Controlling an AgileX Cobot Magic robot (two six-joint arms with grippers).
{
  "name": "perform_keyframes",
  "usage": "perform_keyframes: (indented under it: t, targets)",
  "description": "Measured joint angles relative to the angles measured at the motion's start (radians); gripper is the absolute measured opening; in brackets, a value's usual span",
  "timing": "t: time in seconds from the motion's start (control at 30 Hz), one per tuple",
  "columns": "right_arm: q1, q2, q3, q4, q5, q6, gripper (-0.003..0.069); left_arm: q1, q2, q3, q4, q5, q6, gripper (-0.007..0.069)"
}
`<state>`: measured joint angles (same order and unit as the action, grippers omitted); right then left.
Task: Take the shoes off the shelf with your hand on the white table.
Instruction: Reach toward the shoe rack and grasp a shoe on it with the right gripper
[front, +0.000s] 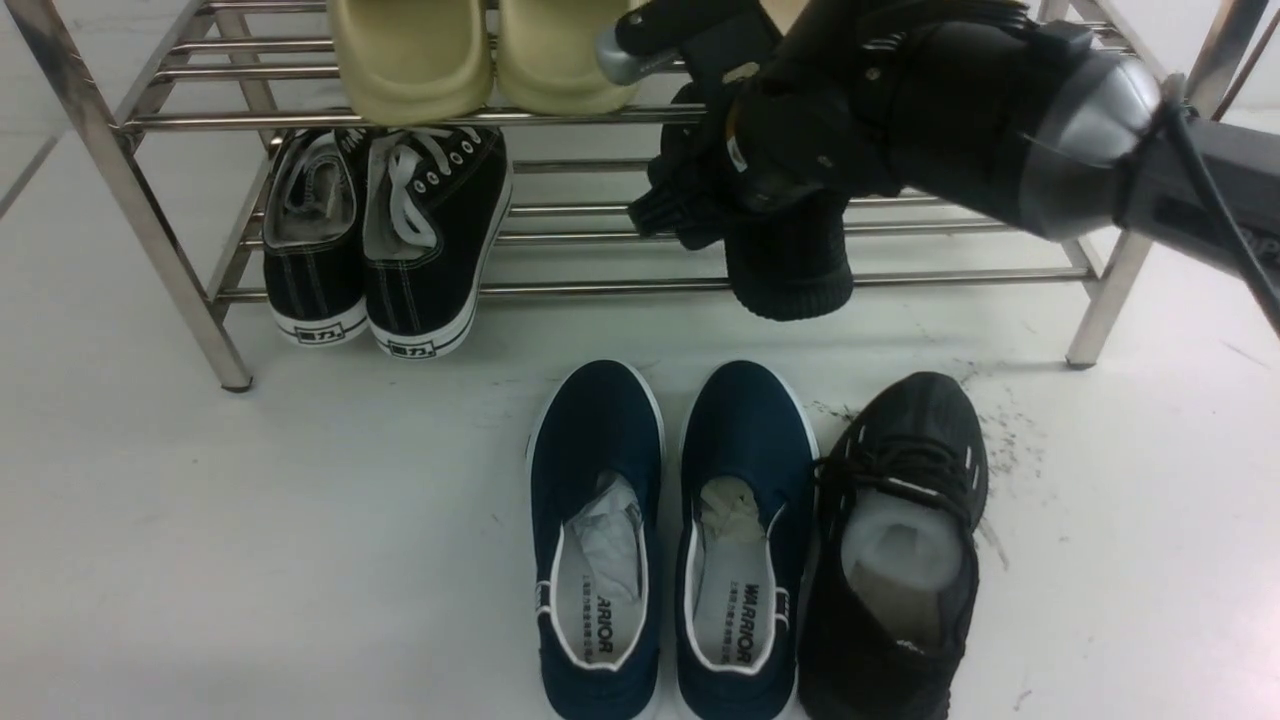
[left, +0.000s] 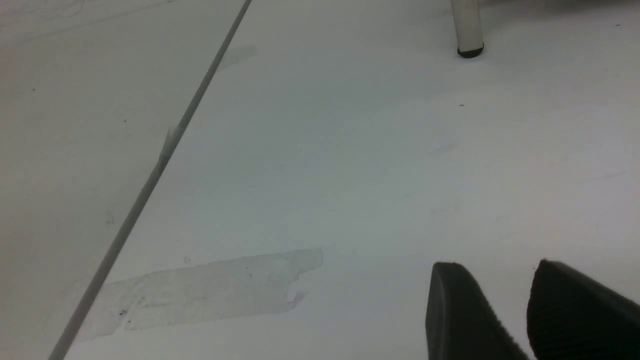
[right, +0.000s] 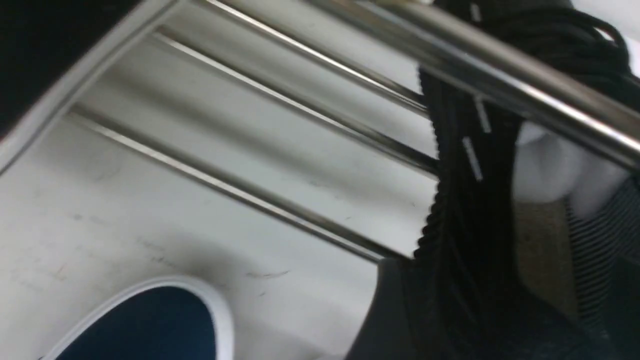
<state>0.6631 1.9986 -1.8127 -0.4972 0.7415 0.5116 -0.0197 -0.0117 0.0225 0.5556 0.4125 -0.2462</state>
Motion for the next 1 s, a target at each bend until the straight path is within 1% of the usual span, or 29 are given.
perform_keyframes:
  t: [0.13, 0.3, 0.83, 0.93, 1.0]
  targets:
    - [-0.022, 0.015, 0.0, 0.006, -0.023, 0.01, 0.0541, 0.0, 0.0, 0.0, 0.0, 0.0, 0.0, 0.0242]
    - [-0.027, 0.037, -0.002, 0.006, -0.058, 0.01, 0.0541, 0.0, 0.0, 0.0, 0.0, 0.0, 0.0, 0.0242]
    - [-0.063, 0.117, -0.005, -0.045, -0.12, 0.01, 0.0541, 0.0, 0.0, 0.0, 0.0, 0.0, 0.0, 0.0242]
    - [-0.063, 0.137, -0.008, -0.059, -0.149, 0.01, 0.0528, 0.0, 0.0, 0.0, 0.0, 0.0, 0.0, 0.0242]
    - [-0.063, 0.143, -0.009, -0.06, -0.154, 0.01, 0.0504, 0.0, 0.0, 0.0, 0.0, 0.0, 0.0, 0.0242]
